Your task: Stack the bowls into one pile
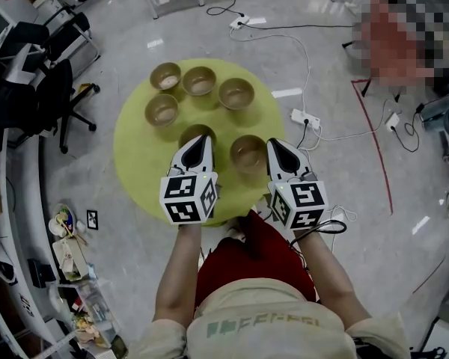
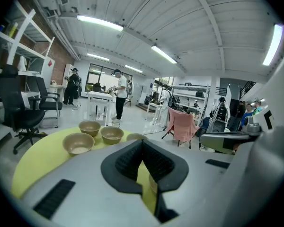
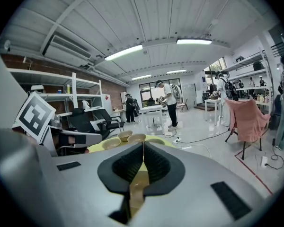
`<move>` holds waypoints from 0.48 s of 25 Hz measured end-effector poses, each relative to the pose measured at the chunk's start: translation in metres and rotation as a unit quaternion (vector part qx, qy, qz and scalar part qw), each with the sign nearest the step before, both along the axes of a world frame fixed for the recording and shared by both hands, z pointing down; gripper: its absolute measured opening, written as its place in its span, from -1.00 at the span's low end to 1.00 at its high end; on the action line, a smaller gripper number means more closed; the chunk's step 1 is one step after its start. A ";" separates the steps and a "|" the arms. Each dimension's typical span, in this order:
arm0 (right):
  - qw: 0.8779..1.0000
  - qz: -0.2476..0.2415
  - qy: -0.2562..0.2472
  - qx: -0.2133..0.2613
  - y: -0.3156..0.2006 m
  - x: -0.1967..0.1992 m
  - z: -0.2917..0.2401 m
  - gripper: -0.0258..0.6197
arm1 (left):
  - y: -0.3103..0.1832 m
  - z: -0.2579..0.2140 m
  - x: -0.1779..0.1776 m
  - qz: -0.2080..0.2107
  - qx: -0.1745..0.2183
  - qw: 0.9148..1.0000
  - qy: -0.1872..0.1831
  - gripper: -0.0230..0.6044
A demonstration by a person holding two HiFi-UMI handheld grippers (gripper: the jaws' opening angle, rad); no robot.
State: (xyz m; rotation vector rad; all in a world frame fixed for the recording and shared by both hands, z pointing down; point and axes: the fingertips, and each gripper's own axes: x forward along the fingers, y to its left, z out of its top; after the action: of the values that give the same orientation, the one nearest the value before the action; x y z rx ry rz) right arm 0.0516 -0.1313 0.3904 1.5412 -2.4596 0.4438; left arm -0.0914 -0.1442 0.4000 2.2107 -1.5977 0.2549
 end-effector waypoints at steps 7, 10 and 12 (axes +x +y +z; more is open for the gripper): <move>1.000 0.006 0.000 0.004 0.023 0.001 -0.006 -0.81 | 0.026 -0.004 -0.004 0.005 0.004 1.000 -0.004 -0.85; 1.000 0.008 -0.002 0.010 0.032 -0.001 -0.009 -0.81 | 0.036 -0.008 -0.005 0.009 0.009 1.000 -0.004 -0.85; 1.000 0.009 -0.002 0.011 0.038 -0.001 -0.010 -0.81 | 0.043 -0.009 -0.004 0.014 0.011 1.000 -0.003 -0.85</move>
State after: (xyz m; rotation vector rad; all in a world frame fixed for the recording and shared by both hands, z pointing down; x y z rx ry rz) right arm 0.0505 -0.0934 0.3807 1.5742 -2.4631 0.4238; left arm -0.0959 -0.1014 0.3909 2.2526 -1.5802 0.2534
